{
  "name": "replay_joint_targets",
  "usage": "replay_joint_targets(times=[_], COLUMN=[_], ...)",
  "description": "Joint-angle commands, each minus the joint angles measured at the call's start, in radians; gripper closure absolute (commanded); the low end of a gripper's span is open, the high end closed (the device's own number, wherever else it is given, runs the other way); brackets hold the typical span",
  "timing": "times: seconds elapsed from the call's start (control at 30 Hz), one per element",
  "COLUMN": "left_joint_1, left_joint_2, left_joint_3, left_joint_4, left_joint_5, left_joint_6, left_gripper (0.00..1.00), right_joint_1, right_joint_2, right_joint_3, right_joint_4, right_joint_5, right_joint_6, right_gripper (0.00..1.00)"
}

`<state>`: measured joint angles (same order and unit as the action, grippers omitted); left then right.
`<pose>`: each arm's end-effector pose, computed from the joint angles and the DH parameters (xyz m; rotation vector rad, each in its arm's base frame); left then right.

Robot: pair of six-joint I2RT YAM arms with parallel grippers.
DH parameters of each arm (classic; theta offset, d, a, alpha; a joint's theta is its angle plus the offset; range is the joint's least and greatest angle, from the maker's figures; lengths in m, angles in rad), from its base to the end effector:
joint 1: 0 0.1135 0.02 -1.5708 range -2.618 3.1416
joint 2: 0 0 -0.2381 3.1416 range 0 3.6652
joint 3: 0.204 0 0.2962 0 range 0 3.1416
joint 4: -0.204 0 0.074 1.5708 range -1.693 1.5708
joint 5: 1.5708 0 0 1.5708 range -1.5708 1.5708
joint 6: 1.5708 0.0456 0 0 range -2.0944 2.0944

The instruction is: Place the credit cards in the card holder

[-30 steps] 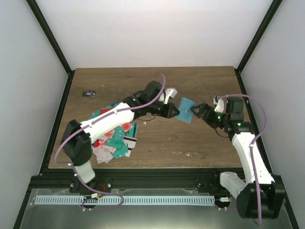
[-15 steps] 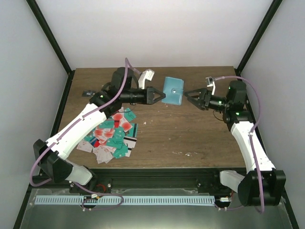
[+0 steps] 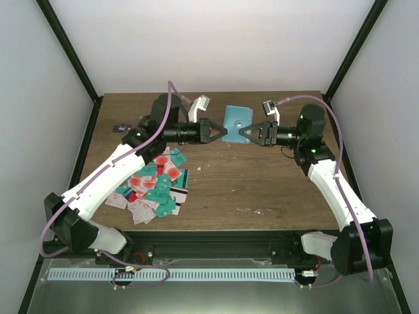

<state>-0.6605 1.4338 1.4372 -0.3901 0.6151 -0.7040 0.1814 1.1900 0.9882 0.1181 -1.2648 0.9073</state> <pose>0.2842 -0.2541 0.3684 0.4121 2.1578 -1.4407 0.3021 0.0996 0.3279 -0.4464 1.9061 1.7908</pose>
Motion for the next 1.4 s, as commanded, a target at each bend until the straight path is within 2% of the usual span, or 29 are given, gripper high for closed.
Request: replay_joint_targets(times=[0.0,0.07,0.1,0.13,0.2,0.23,0.3,0.4,0.53,0.77,1.0,1.17,1.37], left_joint_1=[0.002,0.002,0.003,0.005,0.014,0.026,0.062,0.118,0.131,0.124,0.093,0.052,0.025], left_joint_2=[-0.034,-0.039,-0.042,-0.047,-0.064,-0.081,-0.128,-0.208,-0.286,-0.311,-0.315,-0.305,-0.290], left_joint_3=[-0.020,-0.020,-0.019,-0.015,-0.009,-0.013,-0.044,-0.109,-0.210,-0.303,-0.332,-0.347,-0.351], left_joint_4=[0.070,0.082,0.085,0.086,0.079,0.081,0.104,0.176,0.296,0.563,0.572,0.577,0.608], left_joint_5=[0.008,0.019,0.022,0.030,0.037,0.042,0.066,0.157,0.255,0.347,0.356,0.333,0.298], left_joint_6=[-0.041,-0.036,-0.028,-0.017,0.001,0.014,0.036,0.045,0.029,-0.140,-0.145,-0.138,-0.141], left_gripper=[0.96,0.94,0.89,0.76,0.40,0.30,0.22,0.22,0.27,0.37,0.49,0.52,0.68], right_joint_1=[0.024,0.024,0.024,0.024,0.024,0.023,0.024,0.024,0.029,0.111,0.147,0.167,0.185], right_joint_2=[0.001,0.001,0.002,0.002,0.002,-0.001,-0.011,-0.008,-0.003,-0.002,0.013,0.018,0.023], right_joint_3=[0.038,0.043,0.045,0.047,0.053,0.049,0.030,0.007,-0.004,0.030,0.038,0.046,0.042], right_joint_4=[0.024,0.026,0.026,0.031,0.048,0.082,0.184,0.340,0.500,0.499,0.518,0.531,0.593], right_joint_5=[0.008,0.011,0.007,-0.003,-0.036,-0.059,-0.106,-0.181,-0.248,-0.262,-0.248,-0.255,-0.266], right_joint_6=[0.009,0.007,0.006,0.007,0.011,0.025,0.082,0.189,0.301,0.292,0.298,0.305,0.346], right_gripper=[0.89,0.91,0.93,0.95,0.99,0.99,0.99,0.99,0.99,0.99,0.99,0.99,0.99])
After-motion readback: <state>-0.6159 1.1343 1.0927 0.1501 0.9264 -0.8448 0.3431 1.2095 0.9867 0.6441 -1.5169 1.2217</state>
